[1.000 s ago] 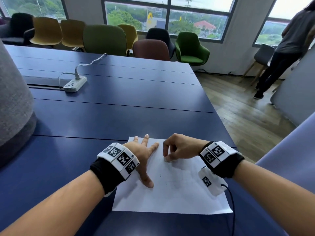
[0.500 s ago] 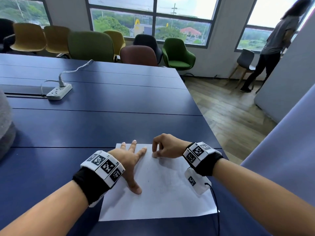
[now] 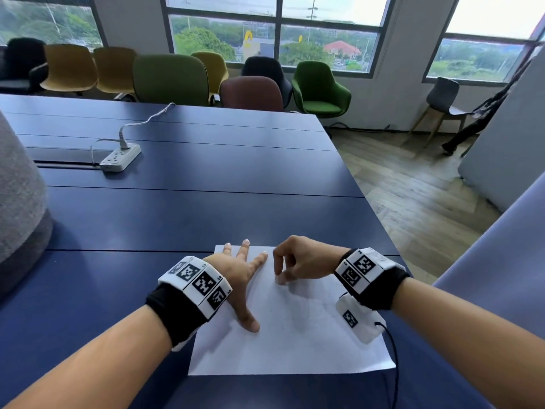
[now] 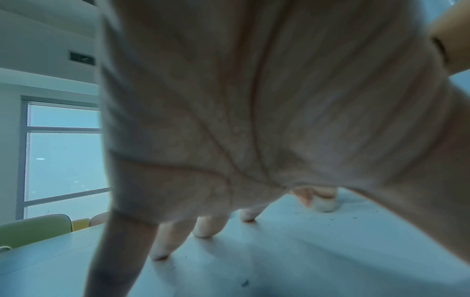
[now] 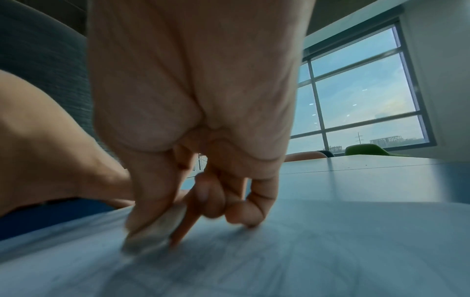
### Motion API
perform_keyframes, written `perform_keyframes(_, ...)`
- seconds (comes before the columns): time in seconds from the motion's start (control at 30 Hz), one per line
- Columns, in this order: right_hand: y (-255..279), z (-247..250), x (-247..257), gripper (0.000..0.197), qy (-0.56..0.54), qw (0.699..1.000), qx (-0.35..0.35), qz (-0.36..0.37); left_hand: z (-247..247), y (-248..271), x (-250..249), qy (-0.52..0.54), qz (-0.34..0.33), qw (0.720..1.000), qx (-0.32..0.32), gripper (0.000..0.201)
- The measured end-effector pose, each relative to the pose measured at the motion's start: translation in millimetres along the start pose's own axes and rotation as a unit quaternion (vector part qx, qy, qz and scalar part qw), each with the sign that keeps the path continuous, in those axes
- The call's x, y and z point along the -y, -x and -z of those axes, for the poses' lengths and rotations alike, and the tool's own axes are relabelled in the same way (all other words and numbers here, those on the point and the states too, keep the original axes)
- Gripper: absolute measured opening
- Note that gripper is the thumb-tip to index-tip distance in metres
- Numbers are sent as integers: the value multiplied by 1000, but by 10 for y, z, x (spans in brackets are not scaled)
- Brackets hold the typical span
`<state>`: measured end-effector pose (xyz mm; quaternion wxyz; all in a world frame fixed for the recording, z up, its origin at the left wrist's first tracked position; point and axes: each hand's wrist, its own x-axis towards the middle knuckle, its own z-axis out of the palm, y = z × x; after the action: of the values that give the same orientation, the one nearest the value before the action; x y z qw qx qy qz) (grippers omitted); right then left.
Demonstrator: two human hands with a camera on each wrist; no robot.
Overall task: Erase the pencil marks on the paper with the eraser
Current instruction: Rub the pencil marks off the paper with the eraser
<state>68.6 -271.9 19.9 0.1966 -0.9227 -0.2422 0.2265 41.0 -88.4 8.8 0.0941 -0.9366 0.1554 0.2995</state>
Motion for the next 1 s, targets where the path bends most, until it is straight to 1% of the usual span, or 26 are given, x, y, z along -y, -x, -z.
perform_keyframes(0.03,13,17,15,11,6,1000,27,2,3,0,0,1,1,1000,2,148)
perform_keyframes(0.07,2,33,18,11,10,999,31,-1,4,-1,0,0,2,1000,2,148)
perform_keyframes(0.1,-32,49,10,10,12,1000,12,-9,7,-2,1,0,2,1000,2,148)
perform_keyframes(0.17,-107,63,-20,10,6,998,-54,-27,5,-2,0,2,2,1000,0,148)
perform_keyframes(0.2,-124,52,-31,11,2,997,-76,-31,4,1,-4,3,1,1000,-1,148)
perform_keyframes(0.23,-122,36,-35,10,-2,996,-83,-26,4,7,-4,4,0,1000,-3,147)
perform_keyframes(0.27,-92,18,-35,8,-3,997,-74,-14,3,11,-8,4,-1,1000,-5,147)
perform_keyframes(0.37,2,5,3,9,11,1000,18,5,4,25,-13,1,0,1000,-9,147)
perform_keyframes(0.4,0,17,10,9,17,999,31,4,5,27,-11,0,0,1000,-9,147)
perform_keyframes(0.43,-29,30,-1,9,19,1000,18,-1,7,28,-10,-1,0,1000,-10,147)
perform_keyframes(0.53,-140,41,-57,9,6,997,-75,-30,5,17,-8,2,-1,1000,-11,147)
perform_keyframes(0.57,-153,31,-68,9,-2,996,-87,-31,3,14,-3,2,0,1000,-11,147)
perform_keyframes(0.6,-140,15,-72,9,-8,996,-82,-26,3,10,-3,3,1,1000,-11,147)
perform_keyframes(0.7,-69,-7,-23,8,-11,1000,-7,-2,-1,6,-1,0,4,1000,-8,148)
perform_keyframes(0.73,-72,7,-7,8,-4,1000,5,-1,0,5,-1,0,4,1000,-7,148)
perform_keyframes(0.77,-100,24,0,9,3,1000,-1,-4,0,7,-1,0,5,1000,-6,147)
perform_keyframes(0.87,-215,58,-11,10,0,997,-71,-27,7,15,-7,4,2,1000,-7,147)
perform_keyframes(0.9,-229,51,-11,10,-4,996,-84,-29,11,22,-7,4,3,1000,-8,147)
perform_keyframes(0.93,-218,33,-9,10,-8,996,-84,-23,16,25,-13,4,3,1000,-8,146)
perform_keyframes(1.0,-162,0,12,8,-9,999,-44,-5,20,33,-20,4,4,1000,-7,146)
